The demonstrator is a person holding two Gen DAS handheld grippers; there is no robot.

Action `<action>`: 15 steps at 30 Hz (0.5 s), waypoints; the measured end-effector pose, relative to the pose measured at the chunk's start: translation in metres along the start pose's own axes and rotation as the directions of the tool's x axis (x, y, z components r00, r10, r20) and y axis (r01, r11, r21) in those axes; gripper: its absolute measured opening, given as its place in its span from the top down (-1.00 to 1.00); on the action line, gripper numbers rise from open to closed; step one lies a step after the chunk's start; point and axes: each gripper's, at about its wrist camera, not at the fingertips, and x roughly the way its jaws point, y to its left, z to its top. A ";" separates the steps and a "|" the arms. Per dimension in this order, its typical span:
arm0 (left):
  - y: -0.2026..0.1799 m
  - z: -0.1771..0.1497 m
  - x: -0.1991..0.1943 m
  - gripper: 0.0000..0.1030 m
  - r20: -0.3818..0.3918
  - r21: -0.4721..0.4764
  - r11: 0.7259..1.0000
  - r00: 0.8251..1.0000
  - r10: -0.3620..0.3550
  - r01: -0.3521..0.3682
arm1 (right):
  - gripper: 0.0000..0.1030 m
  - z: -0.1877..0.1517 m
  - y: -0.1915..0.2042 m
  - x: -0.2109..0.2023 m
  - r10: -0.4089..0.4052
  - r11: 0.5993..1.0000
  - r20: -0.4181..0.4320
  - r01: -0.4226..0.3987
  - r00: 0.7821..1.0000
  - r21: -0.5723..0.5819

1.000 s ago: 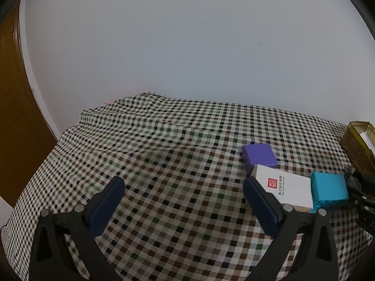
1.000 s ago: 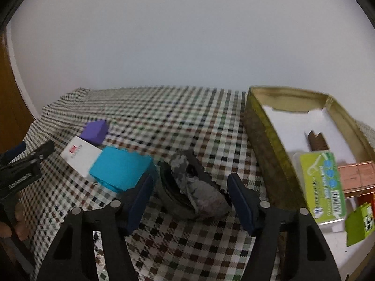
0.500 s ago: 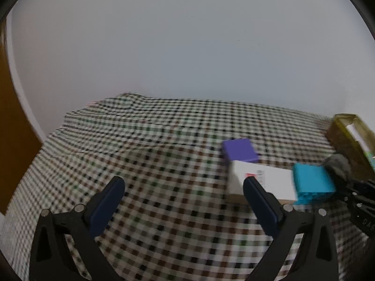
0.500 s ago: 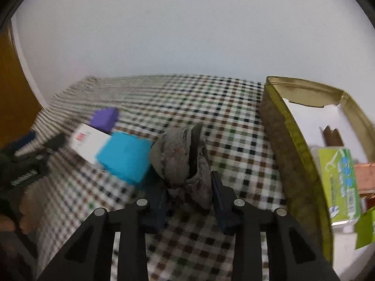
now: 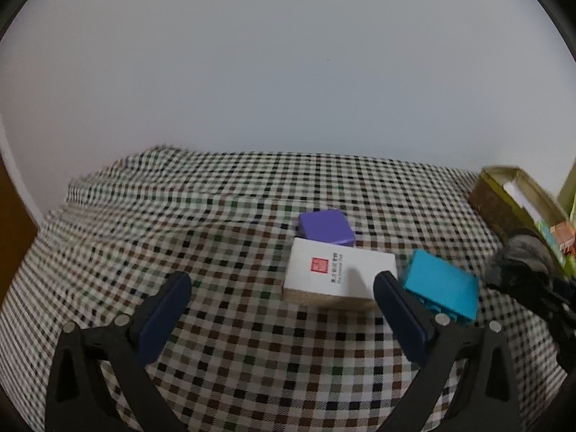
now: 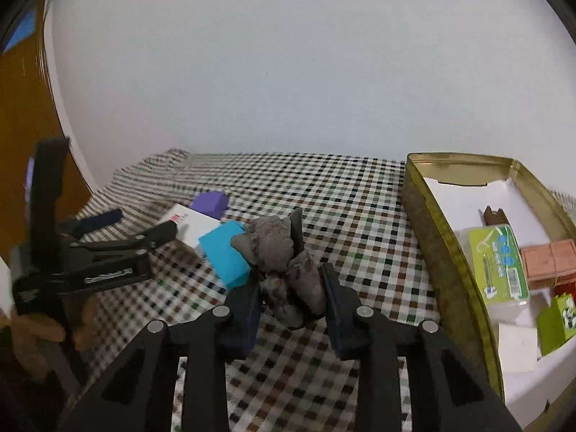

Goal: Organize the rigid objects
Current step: 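Grasp the grey cloth object with the right gripper while the left grasps the white card box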

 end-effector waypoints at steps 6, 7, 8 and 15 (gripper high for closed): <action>0.007 0.003 0.010 -0.99 -0.072 -0.213 0.976 0.996 -0.061 0.045 | 0.35 0.005 0.000 -0.004 -0.046 0.999 0.052 0.046 0.998 -0.006; 0.003 0.006 0.009 -0.99 -0.068 -0.225 0.974 0.996 -0.053 0.037 | 0.35 0.005 -0.001 -0.004 -0.045 0.999 0.054 0.045 0.997 -0.001; 0.001 0.009 0.008 -0.99 -0.063 -0.239 0.971 0.997 -0.038 0.022 | 0.34 0.006 -0.001 -0.005 -0.048 0.999 0.058 0.047 0.997 0.006; -0.027 0.031 0.038 -0.99 -0.167 -0.300 0.940 0.979 0.118 -0.164 | 0.34 0.010 -0.019 -0.008 -0.060 0.997 0.065 0.057 0.996 0.046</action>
